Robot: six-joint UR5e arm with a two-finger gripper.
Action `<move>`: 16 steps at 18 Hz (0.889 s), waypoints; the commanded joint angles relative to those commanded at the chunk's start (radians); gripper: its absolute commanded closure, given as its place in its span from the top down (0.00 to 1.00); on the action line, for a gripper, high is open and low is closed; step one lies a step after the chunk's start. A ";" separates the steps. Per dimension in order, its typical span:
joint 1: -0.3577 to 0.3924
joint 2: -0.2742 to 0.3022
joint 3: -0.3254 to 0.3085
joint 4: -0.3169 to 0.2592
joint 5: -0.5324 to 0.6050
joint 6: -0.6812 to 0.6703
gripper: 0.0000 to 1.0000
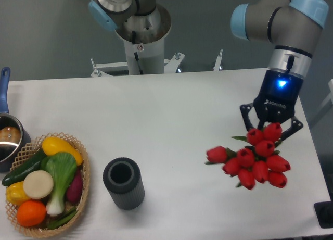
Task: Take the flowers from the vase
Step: 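Carry the tulips away from the vase and lower them toward the table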
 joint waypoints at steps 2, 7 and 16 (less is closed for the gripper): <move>0.012 -0.011 -0.002 -0.002 0.044 0.008 0.06; 0.029 -0.041 0.000 -0.006 0.293 0.024 0.00; 0.075 -0.080 0.052 -0.115 0.426 0.202 0.00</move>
